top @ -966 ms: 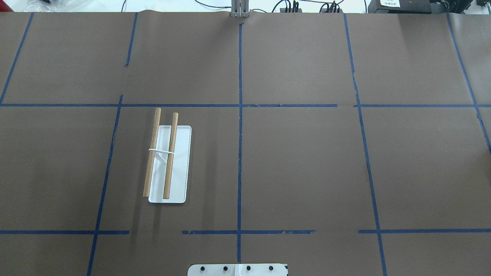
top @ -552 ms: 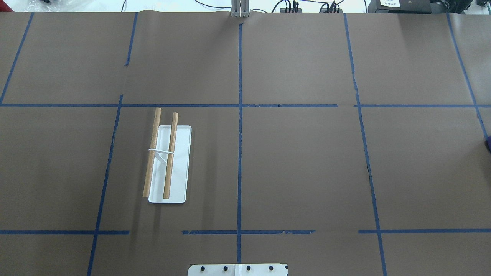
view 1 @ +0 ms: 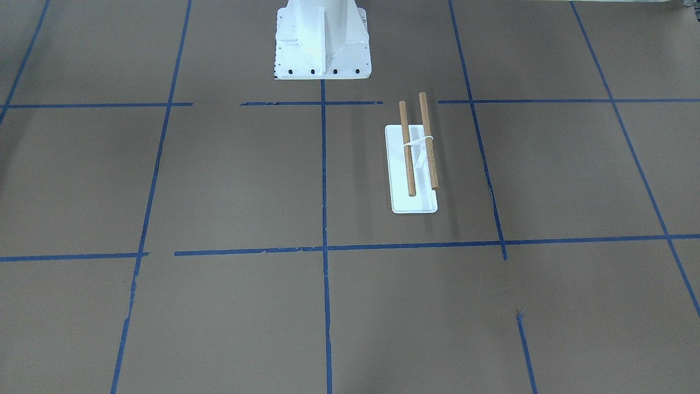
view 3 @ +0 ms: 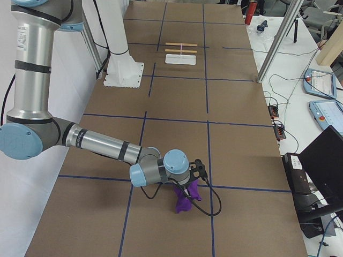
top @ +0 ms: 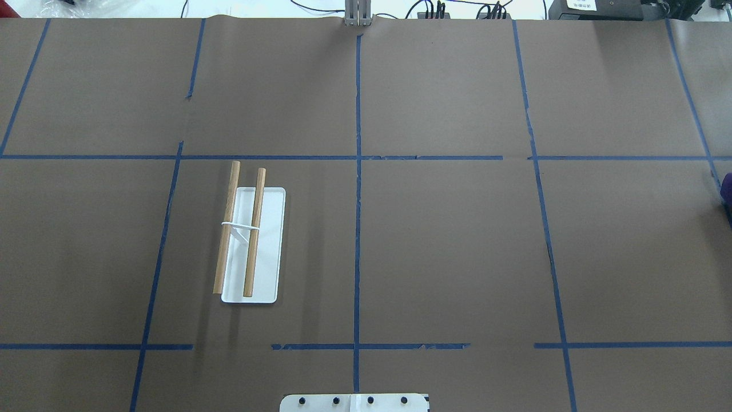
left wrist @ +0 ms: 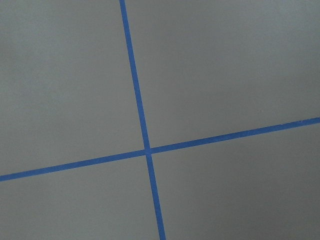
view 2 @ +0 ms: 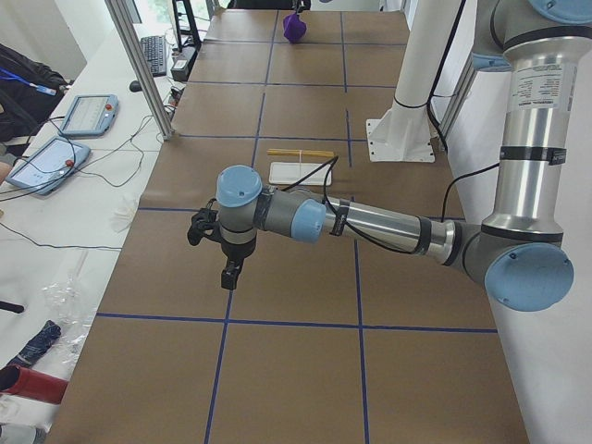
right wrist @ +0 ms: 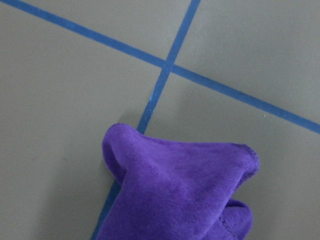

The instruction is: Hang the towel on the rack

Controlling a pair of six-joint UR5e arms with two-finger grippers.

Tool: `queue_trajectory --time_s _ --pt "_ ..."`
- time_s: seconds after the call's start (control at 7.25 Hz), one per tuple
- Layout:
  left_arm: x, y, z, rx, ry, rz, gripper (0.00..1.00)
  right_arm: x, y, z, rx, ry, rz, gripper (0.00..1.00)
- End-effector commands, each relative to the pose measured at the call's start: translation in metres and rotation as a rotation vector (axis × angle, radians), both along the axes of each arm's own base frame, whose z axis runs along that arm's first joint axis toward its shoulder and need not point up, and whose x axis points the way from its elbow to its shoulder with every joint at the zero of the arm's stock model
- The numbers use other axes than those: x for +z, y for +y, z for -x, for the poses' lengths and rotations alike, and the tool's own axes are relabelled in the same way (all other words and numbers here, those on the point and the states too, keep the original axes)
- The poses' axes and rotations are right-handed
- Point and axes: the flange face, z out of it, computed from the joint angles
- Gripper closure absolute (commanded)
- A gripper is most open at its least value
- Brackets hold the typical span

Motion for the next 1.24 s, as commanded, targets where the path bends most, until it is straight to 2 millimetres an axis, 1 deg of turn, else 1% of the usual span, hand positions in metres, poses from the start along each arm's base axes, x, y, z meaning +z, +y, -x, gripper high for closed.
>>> queue_trajectory --time_s 0.0,0.14,0.28,0.41,0.55,0.69,0.83,0.97,1.1 --pt "-0.011 -0.003 -0.001 0.0 0.002 -0.027 0.0 -0.132 -0.044 -0.006 0.022 -0.002 -0.011 1.0" --pt "-0.024 -0.01 -0.001 -0.003 0.005 -0.079 0.0 -0.219 -0.082 -0.004 0.028 -0.003 0.001 1.0" --pt "-0.035 -0.014 -0.002 -0.056 0.024 -0.11 0.0 -0.269 -0.1 0.019 0.014 -0.014 -0.015 1.0" --pt "-0.044 -0.02 -0.006 -0.133 0.06 -0.14 0.0 -0.312 -0.118 0.068 -0.028 -0.035 -0.047 1.0" --pt "-0.051 -0.022 -0.015 -0.168 0.094 -0.159 0.0 -0.357 -0.132 0.103 0.021 -0.076 -0.011 1.0" --pt "-0.06 -0.027 -0.025 -0.186 0.124 -0.175 0.0 -0.394 -0.138 0.137 0.082 -0.125 0.061 1.0" --pt "-0.062 -0.033 -0.026 -0.237 0.167 -0.181 0.0 -0.425 -0.14 0.167 0.137 -0.176 0.095 1.0" --pt "-0.069 -0.033 -0.049 -0.272 0.248 -0.203 0.0 -0.442 -0.132 0.195 0.195 -0.256 0.102 1.0" --pt "-0.078 -0.031 -0.067 -0.305 0.327 -0.208 0.0 -0.454 -0.124 0.22 0.269 -0.327 0.094 1.0"
